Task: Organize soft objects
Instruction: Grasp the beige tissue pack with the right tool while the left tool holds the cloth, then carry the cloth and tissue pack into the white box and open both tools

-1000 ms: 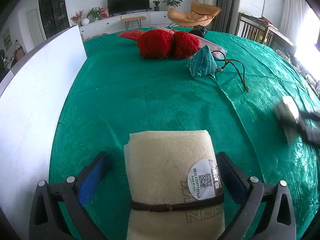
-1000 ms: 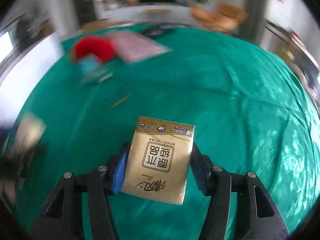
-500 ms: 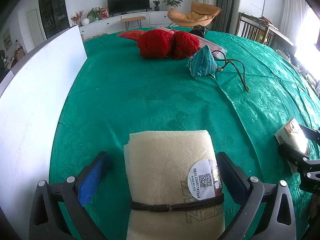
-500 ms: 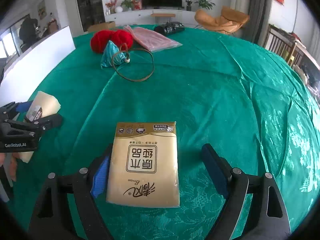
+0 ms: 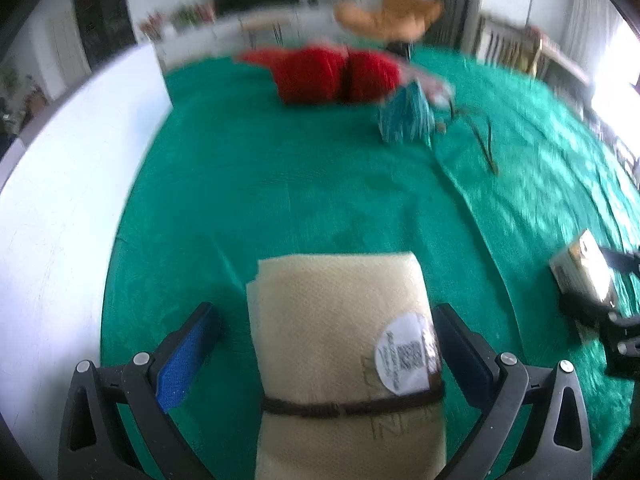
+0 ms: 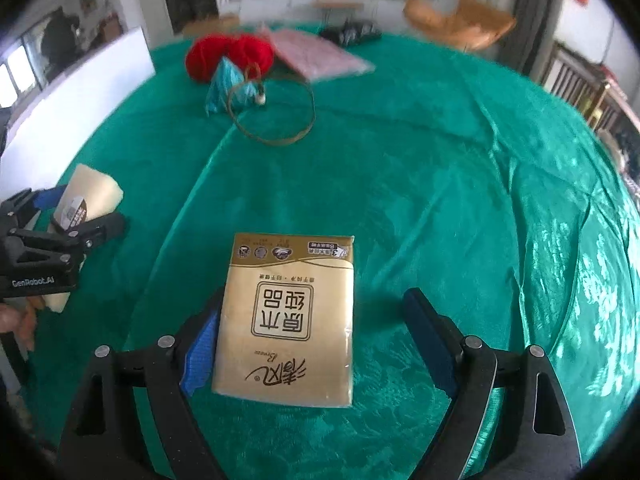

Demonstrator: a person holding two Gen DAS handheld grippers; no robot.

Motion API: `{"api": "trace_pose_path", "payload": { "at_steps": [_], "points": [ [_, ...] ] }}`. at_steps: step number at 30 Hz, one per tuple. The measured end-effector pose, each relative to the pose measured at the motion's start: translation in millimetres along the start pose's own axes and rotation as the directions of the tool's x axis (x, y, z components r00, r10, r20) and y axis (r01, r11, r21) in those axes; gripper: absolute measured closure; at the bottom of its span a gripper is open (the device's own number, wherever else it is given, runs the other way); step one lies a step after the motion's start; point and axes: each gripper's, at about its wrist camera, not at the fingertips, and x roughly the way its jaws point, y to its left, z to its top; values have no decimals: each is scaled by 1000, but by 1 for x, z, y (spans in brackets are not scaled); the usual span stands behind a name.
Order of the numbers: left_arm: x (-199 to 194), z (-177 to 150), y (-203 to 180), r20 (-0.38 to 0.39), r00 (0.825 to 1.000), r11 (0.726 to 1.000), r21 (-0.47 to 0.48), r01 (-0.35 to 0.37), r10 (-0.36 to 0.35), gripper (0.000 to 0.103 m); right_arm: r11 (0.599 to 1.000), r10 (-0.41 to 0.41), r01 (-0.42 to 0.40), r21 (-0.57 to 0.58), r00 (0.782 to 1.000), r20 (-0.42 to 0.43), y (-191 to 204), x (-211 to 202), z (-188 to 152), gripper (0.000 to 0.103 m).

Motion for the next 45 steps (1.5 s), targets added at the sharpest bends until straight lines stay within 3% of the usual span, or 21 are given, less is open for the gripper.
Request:
{"api": "trace_pose_path", "payload": {
  "at_steps": [1, 2, 3, 5, 6, 11, 13, 16, 19, 21, 22, 23, 24, 26, 29, 31, 34, 36, 39, 42, 45],
  "points": [
    [1, 5, 1, -56, 998, 1000, -1, 3, -3, 0, 1000, 0, 0, -3, 1000, -29, -1, 1, 4, 21],
    [1, 9, 3, -78, 997, 1000, -18, 13, -14, 3, 1000, 0, 0, -6, 999, -45, -1, 0, 6, 38],
    [-3, 9, 7, -58, 998, 999, -43, 26, -29, 19, 1000, -1, 1, -14, 999, -46, -1, -4, 9, 49],
    [-12, 7, 10, -12, 1000, 999, -44, 2, -2, 48, 1000, -1, 1, 1, 997, -74, -4, -7, 11, 49],
    [-17, 6, 11, -5, 1000, 999, -46, 17, -17, 52, 1000, 15, -14, 21, 997, -70, -6, -11, 11, 49],
    [-96, -5, 33, 114, 968, 958, -159, 239, -222, 53, 992, 125, -125, 20, 992, 0, 23, -61, 24, 49],
    [-141, -7, 51, 195, 956, 953, -170, 252, -218, 52, 978, 208, -207, -28, 977, 47, 54, -91, 41, 49],
    [-204, -14, 106, 294, 954, 971, -204, 126, -62, 52, 931, 358, -347, -116, 928, 101, 113, -133, 71, 49],
    [-232, -32, 166, 290, 949, 948, -318, -26, 124, 47, 852, 507, -482, -205, 857, 94, 180, -159, 96, 48],
    [-236, -48, 209, 207, 930, 884, -424, -196, 305, 21, 777, 611, -583, -237, 789, 66, 226, -166, 107, 40],
    [-236, -55, 225, 153, 906, 835, -472, -284, 394, 12, 737, 661, -631, -243, 748, 64, 246, -168, 110, 32],
    [-236, -67, 248, 81, 865, 756, -532, -382, 494, 3, 711, 688, -656, -253, 723, 56, 263, -168, 112, 20],
    [-237, -76, 262, 54, 850, 716, -568, -406, 525, 3, 704, 692, -660, -263, 720, 46, 275, -168, 112, 22],
    [-239, -91, 278, 37, 863, 687, -623, -375, 504, 3, 708, 686, -654, -269, 726, 41, 284, -165, 113, 22],
    [-240, -98, 277, 68, 868, 684, -646, -337, 492, 3, 752, 649, -617, -233, 755, 93, 257, -156, 109, 22],
    [-237, -92, 264, 93, 873, 715, -618, -327, 479, 3, 813, 574, -544, -211, 809, 128, 228, -142, 104, 22],
    [-233, -69, 214, 187, 910, 820, -526, -225, 370, 3, 928, 356, -324, -183, 916, 187, 168, -107, 85, 22],
    [-229, -55, 161, 247, 933, 888, -441, -131, 261, 3, 979, 178, -152, -136, 962, 207, 122, -81, 67, 22],
    [-210, -39, 90, 260, 964, 957, -291, 25, 53, 2, 998, -25, 36, -50, 980, 200, 50, -52, 36, 22],
    [-161, -31, 22, 153, 973, 968, -153, 197, -174, 1, 986, -169, 166, 36, 971, 167, -10, -34, 10, 22],
    [-96, -31, -17, 56, 982, 977, -109, 186, -180, 1, 971, -230, 217, 100, 962, 147, -48, -25, -3, 22]
  ]
}}
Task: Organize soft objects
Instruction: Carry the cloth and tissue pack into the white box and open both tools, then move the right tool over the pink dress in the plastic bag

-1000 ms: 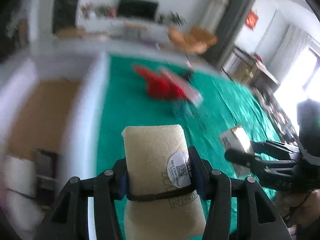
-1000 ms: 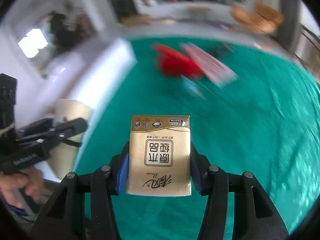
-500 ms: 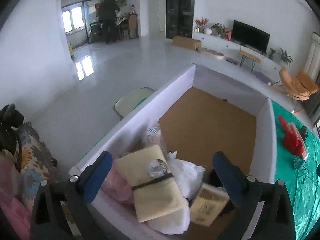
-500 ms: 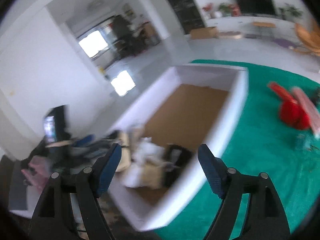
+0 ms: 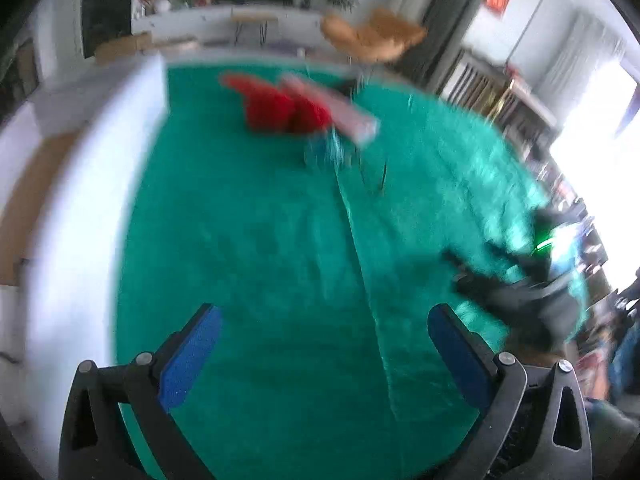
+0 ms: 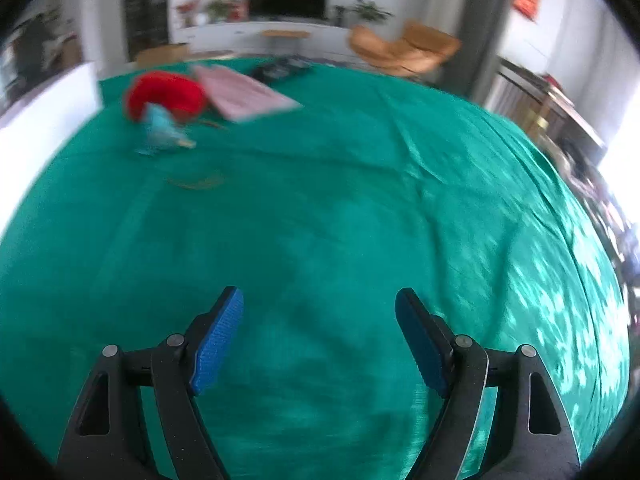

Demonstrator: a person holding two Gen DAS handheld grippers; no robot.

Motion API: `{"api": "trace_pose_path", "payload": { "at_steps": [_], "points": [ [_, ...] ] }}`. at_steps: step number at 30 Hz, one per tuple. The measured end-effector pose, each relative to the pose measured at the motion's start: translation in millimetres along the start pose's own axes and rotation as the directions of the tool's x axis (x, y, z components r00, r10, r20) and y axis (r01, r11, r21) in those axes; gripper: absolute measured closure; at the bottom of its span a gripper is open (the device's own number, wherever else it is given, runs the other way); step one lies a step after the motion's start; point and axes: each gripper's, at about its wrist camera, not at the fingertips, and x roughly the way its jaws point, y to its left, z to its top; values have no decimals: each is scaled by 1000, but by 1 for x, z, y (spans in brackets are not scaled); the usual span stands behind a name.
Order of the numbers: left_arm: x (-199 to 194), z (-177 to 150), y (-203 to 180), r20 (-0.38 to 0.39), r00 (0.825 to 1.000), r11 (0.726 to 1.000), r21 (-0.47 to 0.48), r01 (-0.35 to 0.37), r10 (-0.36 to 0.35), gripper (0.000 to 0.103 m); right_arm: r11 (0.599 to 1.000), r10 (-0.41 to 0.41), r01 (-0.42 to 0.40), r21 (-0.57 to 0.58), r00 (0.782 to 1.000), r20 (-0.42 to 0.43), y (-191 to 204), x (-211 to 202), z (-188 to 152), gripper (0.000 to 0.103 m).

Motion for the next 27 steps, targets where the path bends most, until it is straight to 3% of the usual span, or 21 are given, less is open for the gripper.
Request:
{"api": "trace_pose_path", "payload": {
  "at_steps": [3, 7, 10, 16, 27],
  "points": [
    [53, 6, -1, -29, 993, 993, 38, -113, 114, 1, 998, 27, -27, 60, 1000, 8, -30, 4, -3, 22],
    [87, 26, 13, 13, 981, 979, 59, -193, 193, 1, 988, 70, -67, 142, 998, -11, -47, 9, -3, 17],
    [104, 45, 30, 32, 972, 972, 30, -234, 233, 1, 989, 57, -55, 136, 998, -13, -42, 10, -1, 16],
    [119, 58, 45, 103, 964, 969, 6, -249, 247, 0, 989, 58, -56, 138, 998, -13, -33, 12, -1, 16],
    [122, 62, 48, 102, 964, 969, 5, -249, 247, 0, 988, 65, -63, 141, 998, -13, -32, 13, 1, 14]
  ]
}}
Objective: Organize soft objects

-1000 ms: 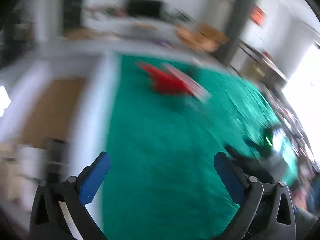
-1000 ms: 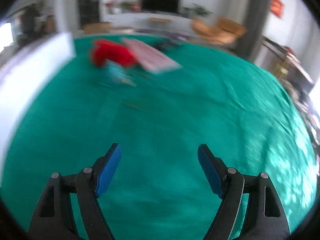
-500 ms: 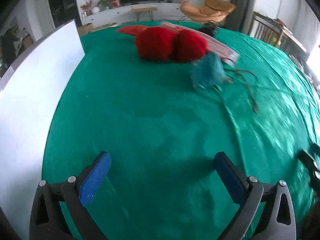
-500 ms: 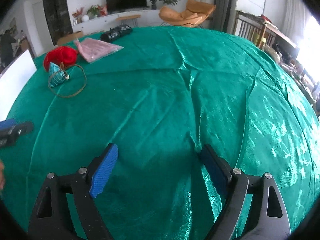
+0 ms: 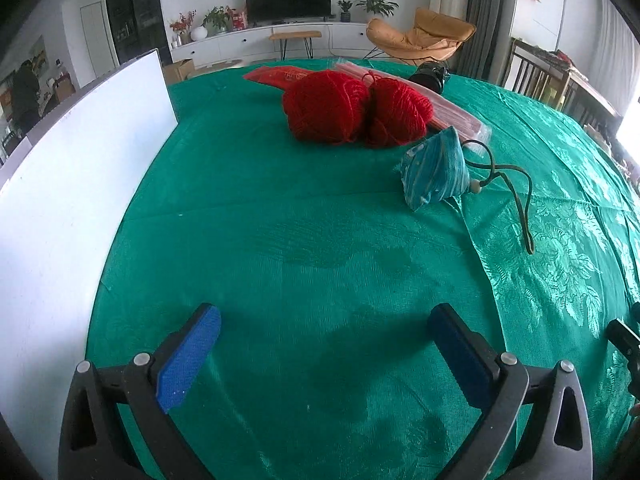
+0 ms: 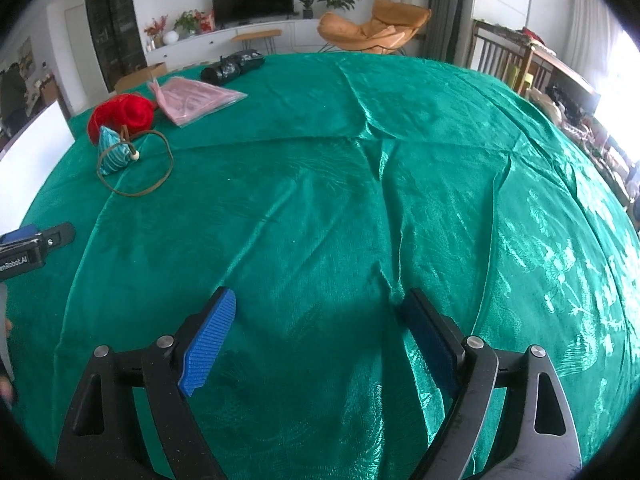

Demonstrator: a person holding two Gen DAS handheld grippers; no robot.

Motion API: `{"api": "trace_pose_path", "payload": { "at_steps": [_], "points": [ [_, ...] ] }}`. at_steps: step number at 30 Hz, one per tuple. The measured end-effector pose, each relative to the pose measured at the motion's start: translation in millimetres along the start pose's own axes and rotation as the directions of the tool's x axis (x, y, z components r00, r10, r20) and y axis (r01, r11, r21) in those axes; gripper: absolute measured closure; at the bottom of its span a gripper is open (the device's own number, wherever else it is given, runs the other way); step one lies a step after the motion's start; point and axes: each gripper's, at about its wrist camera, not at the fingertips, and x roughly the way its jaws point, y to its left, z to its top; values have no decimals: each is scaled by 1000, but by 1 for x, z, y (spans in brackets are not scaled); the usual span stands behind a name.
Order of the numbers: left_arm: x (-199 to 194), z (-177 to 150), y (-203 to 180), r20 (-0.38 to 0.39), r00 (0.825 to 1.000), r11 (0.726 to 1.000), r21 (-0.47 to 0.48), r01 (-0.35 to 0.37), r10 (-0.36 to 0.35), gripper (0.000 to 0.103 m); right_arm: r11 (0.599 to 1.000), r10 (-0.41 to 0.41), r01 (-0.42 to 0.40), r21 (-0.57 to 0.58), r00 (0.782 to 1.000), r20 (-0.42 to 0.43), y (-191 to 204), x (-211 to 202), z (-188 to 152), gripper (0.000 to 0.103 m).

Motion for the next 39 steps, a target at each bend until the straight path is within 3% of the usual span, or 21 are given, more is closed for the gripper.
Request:
{"api": "trace_pose_path", "payload": {
  "at_steps": [3, 6, 8, 11, 16, 21, 24, 26, 28, 29, 30, 31, 34, 39],
  "points": [
    [0, 1, 0, 0, 1000, 1000, 0, 0, 0, 0, 996, 46, -48, -78, 998, -30, 3, 0, 2, 16],
    [0, 1, 0, 0, 1000, 1000, 1, -1, 1, 0, 987, 83, -88, -135, 996, -42, -4, -1, 26, 16],
    [0, 1, 0, 0, 1000, 1000, 1, -1, 1, 0, 986, 95, -96, -136, 995, -11, -10, 1, 59, 16],
    [0, 1, 0, 0, 1000, 1000, 1, -1, 1, 0, 977, 153, -158, -142, 987, -49, -7, 28, 119, 16],
    [0, 1, 0, 0, 1000, 1000, 1, 0, 0, 0, 936, 244, -271, -223, 960, -139, 49, 97, 209, 16],
    [0, 1, 0, 0, 1000, 1000, 1, 0, 0, 0, 890, 255, -308, -335, 947, -193, 123, 146, 246, 16],
    [0, 1, 0, 0, 1000, 1000, 1, 0, 0, 0, 869, 166, -264, -419, 952, -256, 153, 177, 241, 16],
    [-4, -1, -2, 1, 1000, 1000, 0, 0, 0, 0, 872, 222, -313, -376, 938, -265, 152, 179, 240, 22],
    [-5, -2, -3, 1, 1000, 1000, 0, -1, 1, 0, 870, 240, -331, -365, 931, -274, 150, 174, 232, 50],
    [-5, -2, -3, 1, 1000, 1000, 0, -1, 1, 0, 868, 255, -351, -350, 921, -293, 148, 171, 228, 72],
    [-5, -2, -3, 1, 1000, 1000, 0, -1, 1, 0, 872, 269, -370, -321, 909, -317, 144, 168, 225, 82],
    [-4, -2, -3, 1, 1000, 1000, 0, -1, 1, 0, 880, 277, -376, -289, 902, -331, 138, 162, 217, 83],
    [-5, -2, -3, 1, 1000, 1000, 0, -1, 1, 0, 904, 259, -345, -254, 912, -318, 112, 140, 183, 84],
    [-5, -2, -3, 1, 1000, 1000, 0, -1, 1, 0, 959, 270, -284, -12, 923, -275, 22, 88, 86, 82]
  ]
}}
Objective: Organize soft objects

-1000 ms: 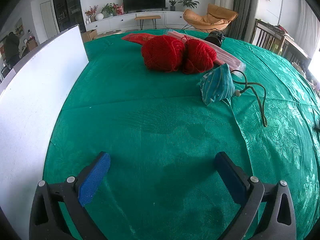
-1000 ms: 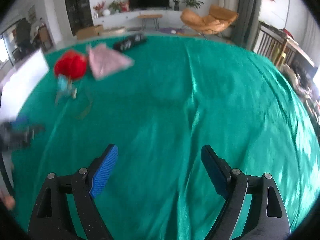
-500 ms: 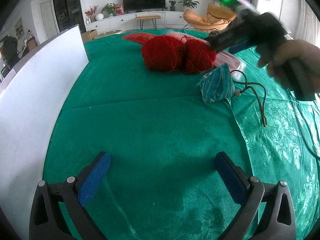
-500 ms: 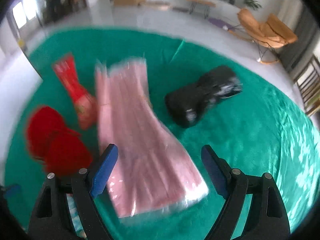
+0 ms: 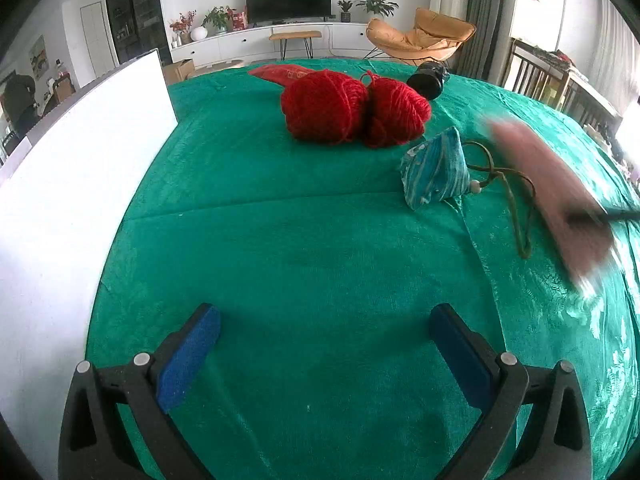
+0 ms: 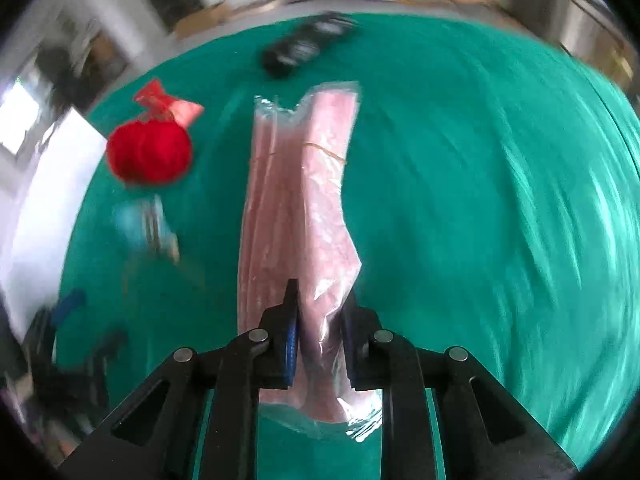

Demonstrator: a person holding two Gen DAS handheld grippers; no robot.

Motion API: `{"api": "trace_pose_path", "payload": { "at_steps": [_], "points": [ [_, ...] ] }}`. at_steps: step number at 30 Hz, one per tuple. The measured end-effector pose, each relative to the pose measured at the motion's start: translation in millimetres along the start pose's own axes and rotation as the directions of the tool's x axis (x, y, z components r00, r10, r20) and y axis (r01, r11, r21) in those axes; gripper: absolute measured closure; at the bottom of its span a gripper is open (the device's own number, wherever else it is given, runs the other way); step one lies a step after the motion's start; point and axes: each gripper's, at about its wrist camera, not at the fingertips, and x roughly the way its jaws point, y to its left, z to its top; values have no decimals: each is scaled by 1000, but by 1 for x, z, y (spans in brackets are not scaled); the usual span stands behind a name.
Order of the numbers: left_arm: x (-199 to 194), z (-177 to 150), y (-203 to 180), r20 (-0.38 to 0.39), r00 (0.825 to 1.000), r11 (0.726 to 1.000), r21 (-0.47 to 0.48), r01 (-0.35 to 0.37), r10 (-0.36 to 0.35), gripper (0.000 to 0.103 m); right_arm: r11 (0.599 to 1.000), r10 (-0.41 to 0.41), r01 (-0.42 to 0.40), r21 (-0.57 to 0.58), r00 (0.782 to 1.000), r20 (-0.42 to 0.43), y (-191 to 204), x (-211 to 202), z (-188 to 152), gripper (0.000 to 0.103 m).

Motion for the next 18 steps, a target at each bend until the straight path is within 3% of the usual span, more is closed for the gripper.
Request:
{"api": "trace_pose_path", "payload": {
  "at_steps": [1, 2, 5, 7, 10, 13, 18],
  "points": [
    [0, 0, 0, 0, 1000, 1000, 0, 0, 0, 0, 1000, -13, 13, 17, 1000, 20, -7, -8, -20, 80],
    [0, 0, 0, 0, 1000, 1000, 0, 0, 0, 0, 998, -52, 50, 36, 998, 46, -14, -18, -44, 69],
    [0, 0, 0, 0, 1000, 1000, 0, 0, 0, 0, 982, -178, 167, 83, 972, 150, -26, -38, -106, 21],
    [0, 0, 0, 0, 1000, 1000, 0, 0, 0, 0, 966, -254, 239, 102, 948, 191, -26, -41, -131, 20],
    [0, 0, 0, 0, 1000, 1000, 0, 0, 0, 0, 967, -243, 210, 146, 931, 274, -29, -43, -152, 20],
    [0, 0, 0, 0, 1000, 1000, 0, 0, 0, 0, 958, -281, 249, 142, 913, 297, -27, -47, -162, 20],
    [0, 0, 0, 0, 1000, 1000, 0, 1, -1, 0, 959, -274, 238, 156, 920, 281, -34, -53, -148, 18]
  ]
}}
